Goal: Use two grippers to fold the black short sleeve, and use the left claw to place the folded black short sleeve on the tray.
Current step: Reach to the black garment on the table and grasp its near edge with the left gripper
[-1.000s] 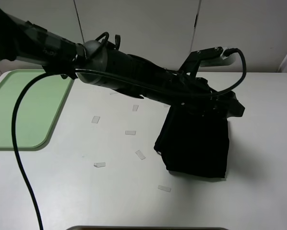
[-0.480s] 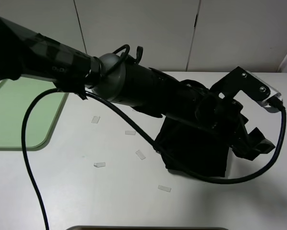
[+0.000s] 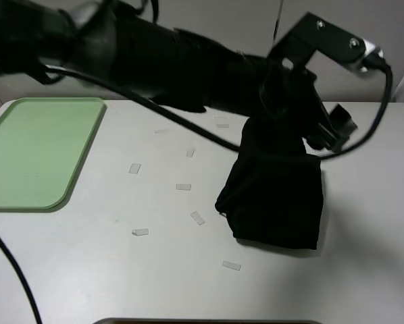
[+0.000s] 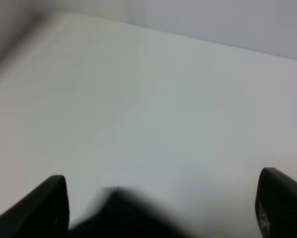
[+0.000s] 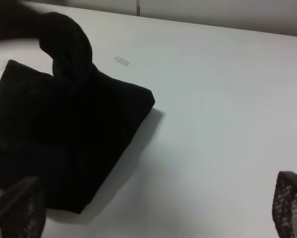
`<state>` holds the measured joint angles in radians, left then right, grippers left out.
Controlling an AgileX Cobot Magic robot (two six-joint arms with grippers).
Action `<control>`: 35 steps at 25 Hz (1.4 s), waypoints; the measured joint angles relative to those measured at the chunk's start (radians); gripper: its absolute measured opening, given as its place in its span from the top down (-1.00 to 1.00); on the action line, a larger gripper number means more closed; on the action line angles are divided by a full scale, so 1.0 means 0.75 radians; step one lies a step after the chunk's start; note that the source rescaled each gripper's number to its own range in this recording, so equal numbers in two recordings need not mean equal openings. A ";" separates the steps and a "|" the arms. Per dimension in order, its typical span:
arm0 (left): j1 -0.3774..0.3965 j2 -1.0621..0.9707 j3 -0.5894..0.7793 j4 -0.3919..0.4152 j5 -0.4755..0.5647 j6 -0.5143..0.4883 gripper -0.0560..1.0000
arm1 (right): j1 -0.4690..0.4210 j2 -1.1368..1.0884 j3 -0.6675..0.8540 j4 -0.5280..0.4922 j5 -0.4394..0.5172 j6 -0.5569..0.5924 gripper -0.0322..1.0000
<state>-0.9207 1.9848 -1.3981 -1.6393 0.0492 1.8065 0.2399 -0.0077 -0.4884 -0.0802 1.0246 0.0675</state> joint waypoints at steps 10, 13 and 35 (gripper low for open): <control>0.053 -0.249 0.288 0.122 -0.733 -0.070 -0.53 | 0.000 0.000 0.000 0.000 0.000 0.000 -1.00; 0.057 -0.249 0.347 0.122 -0.775 -0.068 -0.53 | 0.000 0.000 0.000 0.000 0.000 0.000 -1.00; 0.205 -0.251 0.361 -0.045 -0.742 -0.055 -1.00 | 0.000 0.000 0.000 0.001 0.000 0.000 -1.00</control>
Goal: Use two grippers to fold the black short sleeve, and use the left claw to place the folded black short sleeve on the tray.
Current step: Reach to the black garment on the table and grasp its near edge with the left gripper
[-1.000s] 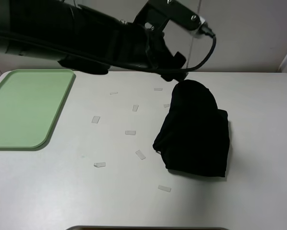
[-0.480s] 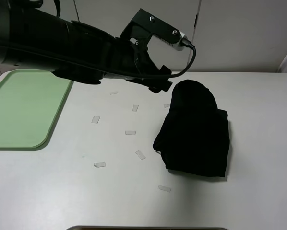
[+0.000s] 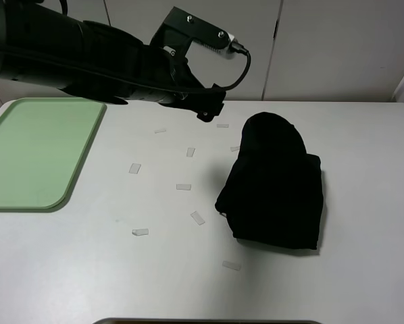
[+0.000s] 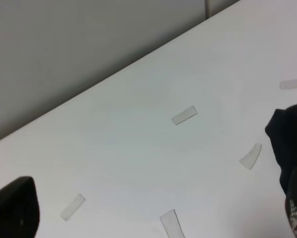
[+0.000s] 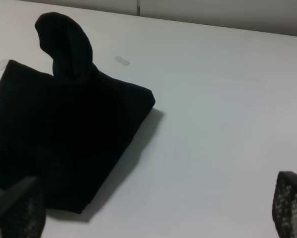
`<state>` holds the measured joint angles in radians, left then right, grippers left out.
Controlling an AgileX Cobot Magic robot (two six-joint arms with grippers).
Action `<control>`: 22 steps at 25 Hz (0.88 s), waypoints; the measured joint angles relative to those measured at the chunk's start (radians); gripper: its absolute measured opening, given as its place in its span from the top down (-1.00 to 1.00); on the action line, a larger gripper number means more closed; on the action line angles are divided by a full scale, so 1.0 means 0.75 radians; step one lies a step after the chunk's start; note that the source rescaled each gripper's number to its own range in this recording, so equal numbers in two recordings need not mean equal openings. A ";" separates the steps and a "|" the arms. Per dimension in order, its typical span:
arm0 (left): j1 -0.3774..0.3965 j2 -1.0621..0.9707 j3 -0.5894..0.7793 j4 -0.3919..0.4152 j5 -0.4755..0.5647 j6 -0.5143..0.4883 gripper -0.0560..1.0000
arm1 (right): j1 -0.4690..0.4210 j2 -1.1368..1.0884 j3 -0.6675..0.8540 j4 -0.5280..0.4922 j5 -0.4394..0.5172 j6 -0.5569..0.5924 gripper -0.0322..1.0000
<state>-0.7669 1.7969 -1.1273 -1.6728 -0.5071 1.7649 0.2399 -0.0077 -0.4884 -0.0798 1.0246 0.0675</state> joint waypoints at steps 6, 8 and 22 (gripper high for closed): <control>0.000 0.000 0.000 -0.062 0.136 0.355 -1.00 | 0.000 0.000 0.000 0.000 0.000 0.000 -1.00; 0.000 0.000 0.000 -0.064 0.145 0.369 -1.00 | 0.000 0.000 0.000 0.000 0.000 0.000 -1.00; 0.091 0.000 0.000 0.496 0.337 -0.554 -1.00 | 0.000 0.000 0.000 0.000 0.000 0.000 -1.00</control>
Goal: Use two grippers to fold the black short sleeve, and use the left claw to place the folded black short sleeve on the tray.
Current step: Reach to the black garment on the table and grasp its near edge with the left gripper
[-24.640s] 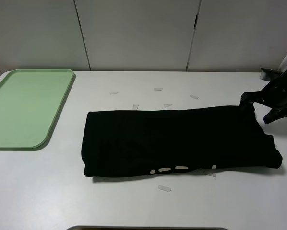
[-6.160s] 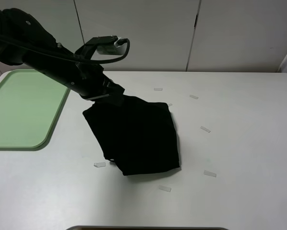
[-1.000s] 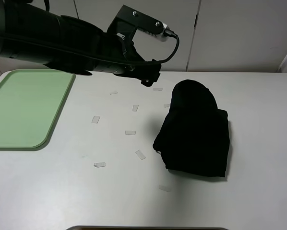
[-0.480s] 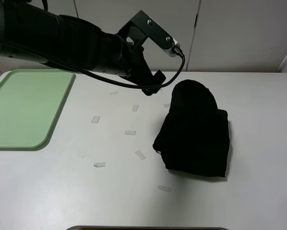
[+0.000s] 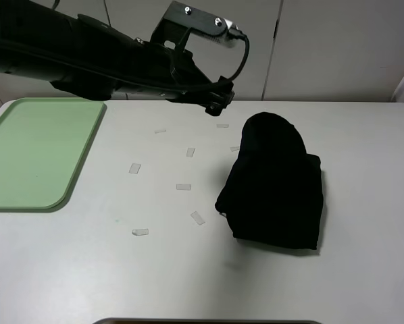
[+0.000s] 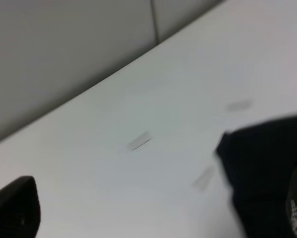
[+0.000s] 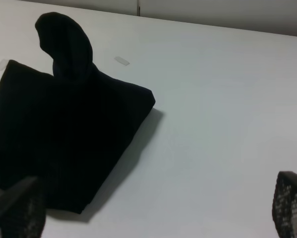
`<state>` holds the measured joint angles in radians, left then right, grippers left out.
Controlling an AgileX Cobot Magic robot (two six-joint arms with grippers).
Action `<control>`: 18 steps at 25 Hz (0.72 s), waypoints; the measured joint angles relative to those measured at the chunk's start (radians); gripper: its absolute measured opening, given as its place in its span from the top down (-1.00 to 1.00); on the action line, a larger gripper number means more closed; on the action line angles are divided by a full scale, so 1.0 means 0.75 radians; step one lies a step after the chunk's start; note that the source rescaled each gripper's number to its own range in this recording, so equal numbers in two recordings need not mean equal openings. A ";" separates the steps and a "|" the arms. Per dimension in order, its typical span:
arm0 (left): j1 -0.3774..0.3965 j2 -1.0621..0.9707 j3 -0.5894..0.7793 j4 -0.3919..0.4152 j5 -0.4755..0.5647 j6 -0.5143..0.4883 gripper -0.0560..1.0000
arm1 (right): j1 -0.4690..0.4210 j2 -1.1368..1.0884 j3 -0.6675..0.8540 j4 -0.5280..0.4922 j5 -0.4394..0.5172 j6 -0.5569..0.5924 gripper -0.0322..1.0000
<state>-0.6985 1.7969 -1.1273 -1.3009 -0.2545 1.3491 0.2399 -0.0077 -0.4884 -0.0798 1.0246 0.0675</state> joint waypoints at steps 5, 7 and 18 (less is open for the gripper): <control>0.095 0.000 0.000 1.160 0.339 -1.180 -1.00 | 0.000 0.000 0.000 0.000 0.000 0.000 -1.00; 0.104 0.000 0.000 1.452 0.379 -1.471 -1.00 | 0.000 0.000 0.000 0.000 0.000 0.000 -1.00; 0.112 0.085 0.000 1.795 0.325 -1.799 -1.00 | 0.000 0.000 0.000 0.000 0.000 0.000 -1.00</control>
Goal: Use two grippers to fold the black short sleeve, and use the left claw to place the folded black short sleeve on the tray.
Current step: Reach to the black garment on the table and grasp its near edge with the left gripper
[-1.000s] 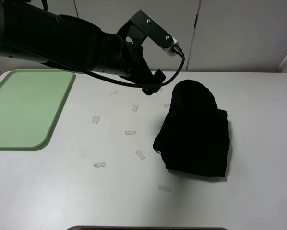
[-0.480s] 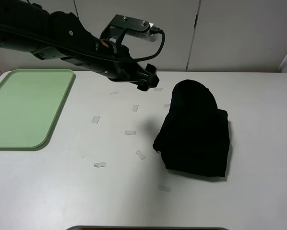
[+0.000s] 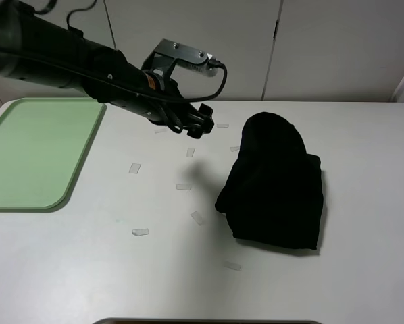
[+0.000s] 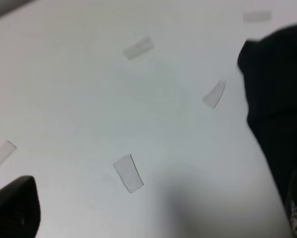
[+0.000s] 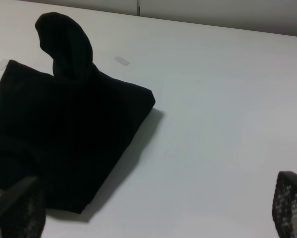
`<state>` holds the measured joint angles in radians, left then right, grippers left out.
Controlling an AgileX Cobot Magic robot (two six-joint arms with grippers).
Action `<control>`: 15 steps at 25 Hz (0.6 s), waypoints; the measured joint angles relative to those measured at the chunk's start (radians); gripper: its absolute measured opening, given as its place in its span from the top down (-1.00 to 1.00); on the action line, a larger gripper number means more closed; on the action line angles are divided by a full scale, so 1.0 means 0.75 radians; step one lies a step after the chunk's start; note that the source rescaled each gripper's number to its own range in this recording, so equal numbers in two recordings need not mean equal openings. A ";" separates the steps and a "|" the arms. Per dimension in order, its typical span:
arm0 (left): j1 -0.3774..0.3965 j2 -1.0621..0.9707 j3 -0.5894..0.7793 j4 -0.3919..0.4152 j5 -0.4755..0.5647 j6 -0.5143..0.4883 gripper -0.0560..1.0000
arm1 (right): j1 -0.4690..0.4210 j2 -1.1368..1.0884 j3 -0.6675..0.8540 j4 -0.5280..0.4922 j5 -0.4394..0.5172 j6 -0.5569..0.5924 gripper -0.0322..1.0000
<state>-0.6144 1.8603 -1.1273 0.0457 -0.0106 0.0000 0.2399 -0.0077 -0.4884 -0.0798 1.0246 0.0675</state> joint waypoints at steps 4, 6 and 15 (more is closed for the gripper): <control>0.000 0.118 -0.003 0.004 -0.106 0.000 -1.00 | 0.000 0.000 0.000 0.000 0.000 0.000 -1.00; -0.001 0.153 -0.019 0.004 -0.150 0.000 -1.00 | 0.000 0.000 0.000 0.000 0.000 0.000 -1.00; -0.076 0.256 -0.115 0.017 -0.259 0.000 -1.00 | 0.000 0.000 0.000 0.000 0.000 0.000 -1.00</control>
<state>-0.6715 2.0521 -1.2135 0.0585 -0.2048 0.0000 0.2399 -0.0077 -0.4884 -0.0798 1.0246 0.0675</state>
